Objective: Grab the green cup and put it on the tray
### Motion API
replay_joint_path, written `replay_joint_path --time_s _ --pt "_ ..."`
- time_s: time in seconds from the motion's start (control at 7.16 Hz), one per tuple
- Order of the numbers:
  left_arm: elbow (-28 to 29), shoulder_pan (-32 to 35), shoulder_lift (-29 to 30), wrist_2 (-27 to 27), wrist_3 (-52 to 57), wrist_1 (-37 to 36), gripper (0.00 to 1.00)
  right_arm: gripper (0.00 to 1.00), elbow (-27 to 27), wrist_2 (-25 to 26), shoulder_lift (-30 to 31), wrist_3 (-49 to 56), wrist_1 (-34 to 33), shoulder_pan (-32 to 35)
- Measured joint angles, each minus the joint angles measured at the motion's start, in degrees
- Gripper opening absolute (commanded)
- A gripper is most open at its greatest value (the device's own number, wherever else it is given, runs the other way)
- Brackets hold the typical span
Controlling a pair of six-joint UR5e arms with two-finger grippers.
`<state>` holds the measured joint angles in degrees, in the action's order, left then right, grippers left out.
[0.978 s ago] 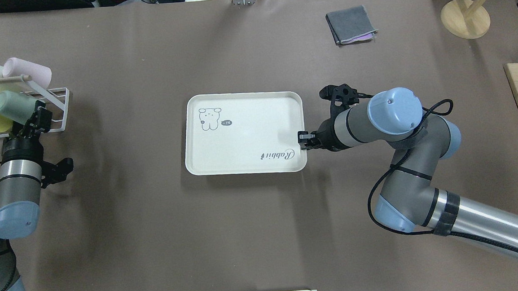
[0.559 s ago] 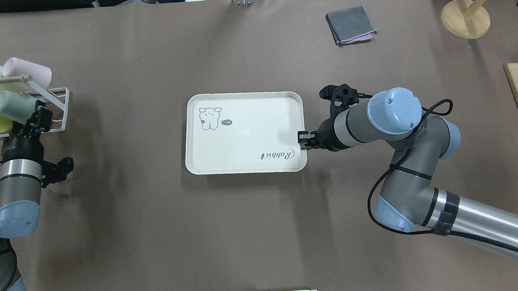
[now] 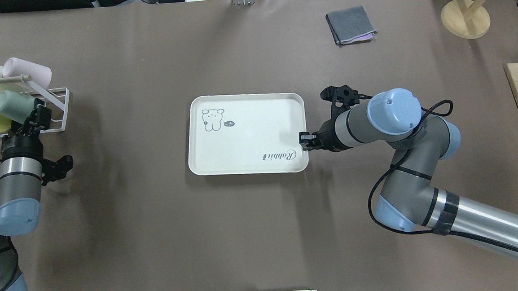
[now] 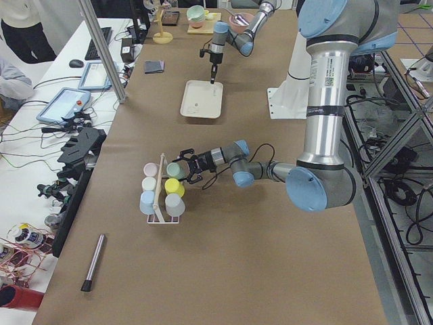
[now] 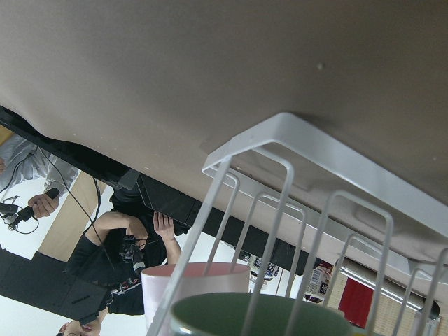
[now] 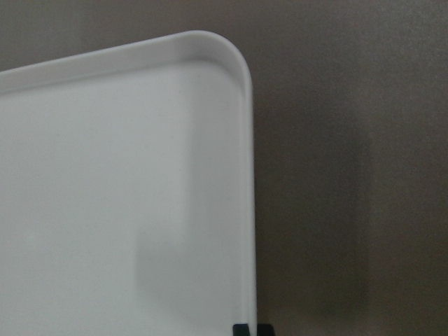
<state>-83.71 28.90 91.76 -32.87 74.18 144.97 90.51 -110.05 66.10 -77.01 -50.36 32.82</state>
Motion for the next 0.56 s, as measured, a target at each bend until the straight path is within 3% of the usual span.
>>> replay_joint_path --time_s 0.14,0.56 --pt "0.9 0.1 1.1 0.0 0.0 -0.1 0.94 0.99 0.0 -0.2 0.0 -0.1 0.0 0.0" --pt "2.1 0.8 2.4 -0.1 0.1 0.1 0.95 1.0 0.6 0.2 0.5 -0.1 0.0 -0.3"
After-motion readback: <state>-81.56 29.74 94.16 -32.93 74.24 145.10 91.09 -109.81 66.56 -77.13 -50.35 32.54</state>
